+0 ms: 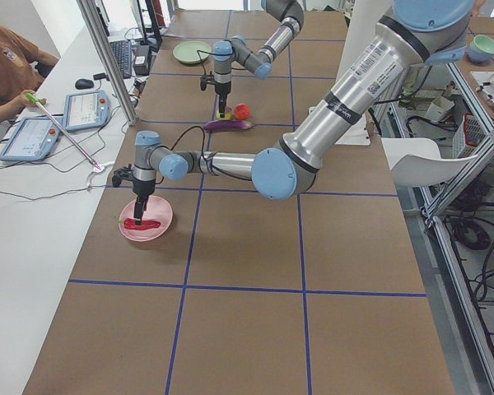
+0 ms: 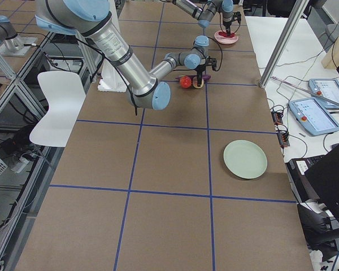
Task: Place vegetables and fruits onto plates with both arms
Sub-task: 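Grasp the yellow-pink peach with right gripper while left gripper releases chili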
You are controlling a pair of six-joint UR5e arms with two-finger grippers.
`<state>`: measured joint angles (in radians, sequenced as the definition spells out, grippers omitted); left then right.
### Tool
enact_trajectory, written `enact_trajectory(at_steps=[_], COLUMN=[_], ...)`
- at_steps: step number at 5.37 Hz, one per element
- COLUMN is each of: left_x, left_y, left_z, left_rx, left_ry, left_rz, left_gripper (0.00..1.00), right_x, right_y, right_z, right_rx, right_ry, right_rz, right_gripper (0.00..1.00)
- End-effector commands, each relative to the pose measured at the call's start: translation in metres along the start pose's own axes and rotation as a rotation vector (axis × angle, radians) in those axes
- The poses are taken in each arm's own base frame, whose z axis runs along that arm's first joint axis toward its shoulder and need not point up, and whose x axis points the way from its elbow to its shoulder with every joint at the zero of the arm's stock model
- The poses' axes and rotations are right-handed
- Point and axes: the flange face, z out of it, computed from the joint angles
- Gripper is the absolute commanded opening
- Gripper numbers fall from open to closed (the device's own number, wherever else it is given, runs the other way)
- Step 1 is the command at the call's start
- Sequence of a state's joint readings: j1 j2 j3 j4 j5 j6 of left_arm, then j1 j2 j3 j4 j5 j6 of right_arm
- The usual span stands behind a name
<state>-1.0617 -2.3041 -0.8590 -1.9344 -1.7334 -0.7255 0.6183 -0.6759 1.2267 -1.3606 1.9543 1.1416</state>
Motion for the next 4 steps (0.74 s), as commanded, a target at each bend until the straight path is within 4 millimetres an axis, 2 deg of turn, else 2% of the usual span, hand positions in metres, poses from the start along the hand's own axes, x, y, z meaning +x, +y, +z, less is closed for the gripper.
enact_trajectory(at_steps=[1, 2, 3, 4], left_x=[0.000, 0.003, 0.024, 0.051], left_y=[0.000, -0.002, -0.005, -0.002], left_z=[0.000, -0.006, -0.036, -0.078], left_rx=[-0.001, 0.004, -0.006, -0.078], left_ry=[-0.001, 0.006, 0.098, 0.211], left_rz=[0.000, -0.002, -0.004, -0.053], left_gripper=[1.00, 1.00, 1.00, 1.00], right_x=[-0.001, -0.003, -0.005, -0.007], right_y=[0.002, 0.001, -0.001, -0.006], right_z=[0.002, -0.002, -0.007, -0.025], right_rx=[-0.003, 0.024, 0.039, 0.057], right_ry=[0.001, -0.025, -0.049, -0.070], right_rz=[0.004, -0.002, -0.006, -0.002], right_gripper=[0.95, 0.26, 0.00, 0.00])
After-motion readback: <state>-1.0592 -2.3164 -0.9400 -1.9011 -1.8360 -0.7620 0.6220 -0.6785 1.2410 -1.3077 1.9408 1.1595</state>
